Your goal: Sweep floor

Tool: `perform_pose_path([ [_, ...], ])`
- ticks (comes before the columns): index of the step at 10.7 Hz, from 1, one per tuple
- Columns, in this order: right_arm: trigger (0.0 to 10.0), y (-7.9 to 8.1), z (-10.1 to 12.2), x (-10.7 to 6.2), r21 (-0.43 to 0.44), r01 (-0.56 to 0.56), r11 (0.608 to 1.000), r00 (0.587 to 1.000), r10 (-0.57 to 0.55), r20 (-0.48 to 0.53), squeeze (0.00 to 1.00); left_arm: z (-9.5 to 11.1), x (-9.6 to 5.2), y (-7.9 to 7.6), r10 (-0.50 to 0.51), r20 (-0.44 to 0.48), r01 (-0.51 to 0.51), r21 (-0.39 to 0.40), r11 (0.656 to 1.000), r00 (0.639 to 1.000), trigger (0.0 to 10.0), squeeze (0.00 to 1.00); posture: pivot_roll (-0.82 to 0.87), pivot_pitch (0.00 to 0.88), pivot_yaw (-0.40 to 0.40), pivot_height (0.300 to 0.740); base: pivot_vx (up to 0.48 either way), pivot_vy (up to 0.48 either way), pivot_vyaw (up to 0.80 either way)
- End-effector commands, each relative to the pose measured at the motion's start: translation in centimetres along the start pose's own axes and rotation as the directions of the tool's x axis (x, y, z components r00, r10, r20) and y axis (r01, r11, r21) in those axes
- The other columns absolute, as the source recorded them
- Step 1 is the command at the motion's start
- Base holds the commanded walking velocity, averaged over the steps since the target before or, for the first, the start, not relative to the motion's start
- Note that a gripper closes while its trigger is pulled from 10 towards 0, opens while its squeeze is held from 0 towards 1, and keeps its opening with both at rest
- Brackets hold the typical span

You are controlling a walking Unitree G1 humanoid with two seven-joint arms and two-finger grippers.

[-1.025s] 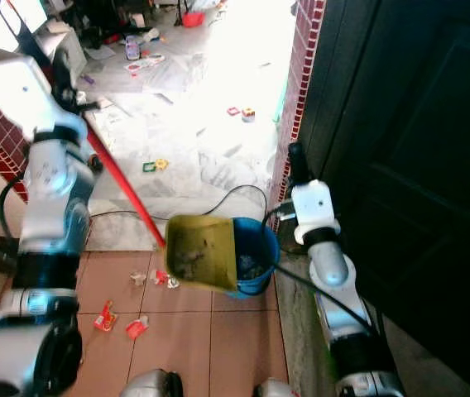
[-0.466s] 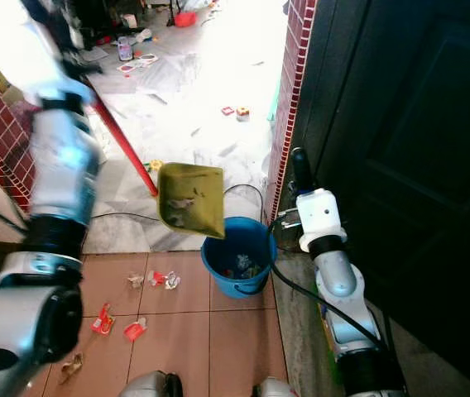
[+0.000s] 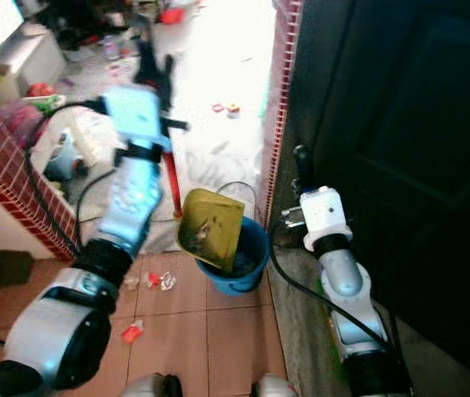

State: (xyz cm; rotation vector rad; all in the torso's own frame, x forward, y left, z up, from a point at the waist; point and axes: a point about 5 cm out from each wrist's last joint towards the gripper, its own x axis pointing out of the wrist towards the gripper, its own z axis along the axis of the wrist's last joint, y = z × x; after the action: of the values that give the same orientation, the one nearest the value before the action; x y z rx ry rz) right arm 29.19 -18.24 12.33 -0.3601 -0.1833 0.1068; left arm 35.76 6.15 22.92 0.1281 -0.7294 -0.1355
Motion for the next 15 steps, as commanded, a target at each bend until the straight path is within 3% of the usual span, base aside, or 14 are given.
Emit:
perform_pose_path([
  [1,10.0,-0.4,1.1,0.3,-0.011,0.017,1.0,0.999,-0.017,0.046,0.0,0.2,-0.1,-0.6,-0.092,0.042,0.089,0.064,0.994,0.995,10.0,0.0,-0.27,0.076,0.078,0.74,0.0,0.0,0.0],
  [2,10.0,-0.4,1.2,0.3,-0.01,0.016,1.0,0.999,-0.015,0.047,0.0,0.6,-0.2,-1.5,-0.168,0.078,0.162,0.081,0.983,0.983,10.0,0.0,-0.27,0.075,0.077,0.74,0.0,0.0,0.0],
  [4,10.0,-0.3,1.2,0.5,-0.009,0.012,1.0,0.999,-0.012,0.048,0.0,1.6,-1.1,-4.3,-0.432,0.162,0.42,0.102,0.902,0.887,10.0,0.0,-0.25,0.069,0.072,0.74,0.0,0.0,0.0],
  [5,10.0,-0.3,1.2,0.8,-0.01,0.012,1.0,0.999,-0.012,0.051,0.0,1.5,-2.0,-5.6,-0.527,0.16,0.519,0.094,0.85,0.835,10.0,0.0,-0.24,0.064,0.073,0.74,0.0,0.0,0.0],
  [7,10.0,-0.3,1.3,0.9,-0.01,0.013,1.0,0.998,-0.013,0.055,0.0,1.7,-4.1,-7.5,-0.717,0.166,0.714,0.085,0.695,0.677,10.0,0.0,-0.24,0.06,0.067,0.74,0.0,0.0,0.0],
  [9,10.0,-0.4,1.2,1.0,-0.014,0.009,1.0,0.998,-0.008,0.055,0.0,2.4,-5.2,-8.6,-0.809,0.207,0.801,0.14,0.581,0.551,10.0,0.0,-0.23,0.056,0.064,0.74,0.0,0.0,0.0],
  [11,10.0,-0.4,1.3,1.3,-0.015,0.011,1.0,0.998,-0.01,0.059,0.0,3.1,-6.2,-9.2,-0.858,0.227,0.848,0.174,0.501,0.46,10.0,0.0,-0.23,0.051,0.066,0.74,0.0,0.0,0.0],
  [12,10.0,-0.3,1.2,1.3,-0.014,0.009,1.0,0.998,-0.008,0.059,0.0,3.2,-6.7,-9.3,-0.865,0.229,0.863,0.143,0.484,0.447,10.0,0.0,-0.23,0.049,0.064,0.74,0.0,0.0,0.0],
  [13,10.0,-0.3,1.2,1.2,-0.015,0.007,1.0,0.998,-0.006,0.058,0.0,3.1,-6.7,-9.2,-0.852,0.223,0.856,0.112,0.505,0.473,10.0,0.0,-0.23,0.048,0.064,0.74,0.0,0.0,0.0],
  [14,10.0,-0.3,1.2,1.3,-0.015,0.006,1.0,0.998,-0.005,0.058,0.0,2.9,-6.2,-8.8,-0.824,0.208,0.83,0.084,0.551,0.526,10.0,0.0,-0.23,0.047,0.063,0.74,0.0,0.0,0.0],
  [15,10.0,-0.4,1.3,1.4,-0.015,0.007,1.0,0.998,-0.007,0.061,0.0,2.9,-4.2,-7.3,-0.731,0.189,0.739,0.037,0.673,0.656,10.0,0.0,-0.23,0.044,0.062,0.74,0.0,0.0,0.0],
])
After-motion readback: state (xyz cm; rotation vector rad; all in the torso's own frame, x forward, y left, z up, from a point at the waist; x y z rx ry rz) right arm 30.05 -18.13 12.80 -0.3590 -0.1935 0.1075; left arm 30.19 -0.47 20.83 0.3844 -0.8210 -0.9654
